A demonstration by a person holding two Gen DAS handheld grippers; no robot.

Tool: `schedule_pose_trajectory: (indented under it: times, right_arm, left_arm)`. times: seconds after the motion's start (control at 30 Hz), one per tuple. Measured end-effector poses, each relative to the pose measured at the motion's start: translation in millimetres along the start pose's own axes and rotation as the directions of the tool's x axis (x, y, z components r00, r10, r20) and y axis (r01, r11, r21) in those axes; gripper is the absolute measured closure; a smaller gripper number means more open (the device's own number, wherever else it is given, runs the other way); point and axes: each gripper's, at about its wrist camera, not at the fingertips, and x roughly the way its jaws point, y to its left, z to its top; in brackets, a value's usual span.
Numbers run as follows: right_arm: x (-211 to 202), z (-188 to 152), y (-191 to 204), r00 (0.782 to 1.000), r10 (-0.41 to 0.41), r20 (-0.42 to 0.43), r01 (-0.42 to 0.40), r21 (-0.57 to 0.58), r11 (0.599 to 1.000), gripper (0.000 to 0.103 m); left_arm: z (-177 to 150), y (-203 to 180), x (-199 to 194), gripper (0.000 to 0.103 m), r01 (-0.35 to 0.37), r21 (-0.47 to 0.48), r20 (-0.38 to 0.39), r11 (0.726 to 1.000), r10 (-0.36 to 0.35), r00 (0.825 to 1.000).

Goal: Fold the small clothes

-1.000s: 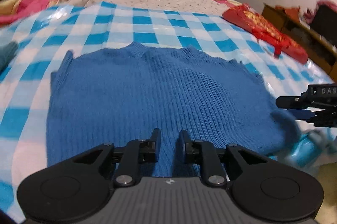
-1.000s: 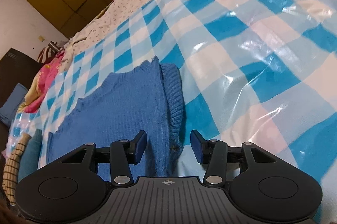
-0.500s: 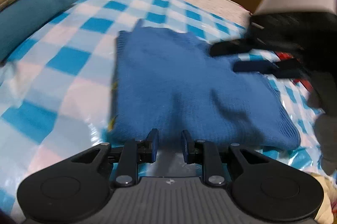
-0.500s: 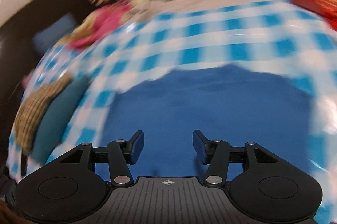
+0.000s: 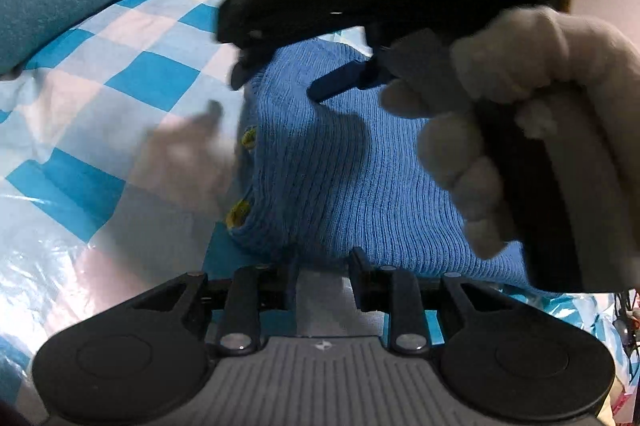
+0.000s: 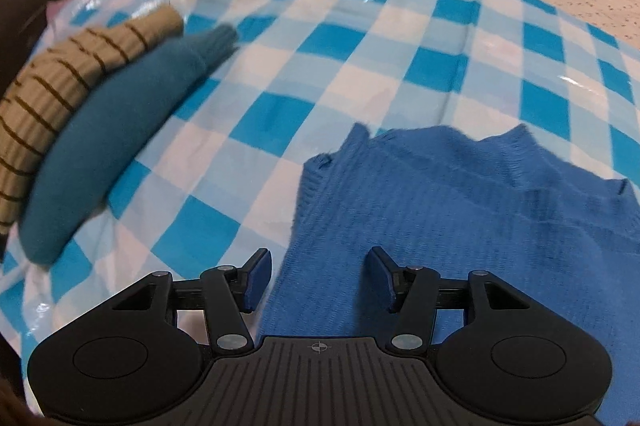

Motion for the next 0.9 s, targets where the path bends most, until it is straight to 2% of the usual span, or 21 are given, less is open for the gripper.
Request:
schedule_pose_trajectory:
  times: [0.03, 0.1, 0.27, 0.37, 0.5, 0.63, 0.7, 0.77, 0.83, 0.9]
  right_arm:
    - [3, 1, 5, 1.000, -0.007, -0.006, 0.007, -0.017, 1.000, 0.041]
    - [8, 2, 15, 0.999, -0.030, -0.019, 0.028, -0.065, 0.998, 0.038]
    - [23, 4, 32, 0.988, -0.154, -0.033, 0.146, -0.176, 0.973, 0.041]
    - [29, 2, 37, 0.980, -0.196, -0.039, 0.184, -0.215, 0.959, 0.045]
    - [32, 3, 42, 0.973, -0.225, -0.043, 0.209, -0.239, 0.948, 0.045]
    - [32, 5, 44, 0.972, -0.230, -0.055, 0.210, -0.240, 0.948, 0.044]
    - [32, 4, 45, 0.971, -0.234, -0.052, 0.214, -0.252, 0.944, 0.044]
    - [31, 2, 45, 0.971, -0.237, -0.036, 0.220, -0.258, 0.941, 0.048]
    - [29, -2, 43, 0.969, -0.247, -0.008, 0.236, -0.262, 0.936, 0.064]
    - [23, -4, 35, 0.974, -0.226, 0.007, 0.221, -0.236, 0.946, 0.073]
  left_arm:
    - [0, 0, 0, 0.063, 0.002, 0.004, 0.000, 1.000, -0.002, 1.000]
    - [1, -1, 0, 0.061, 0.009, 0.004, 0.001, 1.000, -0.009, 1.000]
    - [2, 3, -2, 0.061, 0.021, -0.017, 0.005, 1.000, -0.021, 1.000]
    - [0, 2, -4, 0.061, 0.015, -0.008, 0.014, 1.000, -0.015, 1.000]
    - [-3, 0, -12, 0.060, -0.013, 0.004, 0.049, 1.000, 0.013, 0.999]
    - [-6, 4, -21, 0.060, -0.049, -0.027, 0.068, 0.998, 0.050, 0.996]
    - [-9, 6, -24, 0.054, -0.072, -0.040, 0.072, 0.997, 0.074, 0.995]
    - [-11, 8, -28, 0.053, -0.089, -0.047, 0.084, 0.995, 0.093, 0.992]
    - [-12, 9, -31, 0.050, -0.102, -0.049, 0.100, 0.994, 0.106, 0.989]
    - [-13, 8, -32, 0.045, -0.116, -0.043, 0.110, 0.992, 0.120, 0.987]
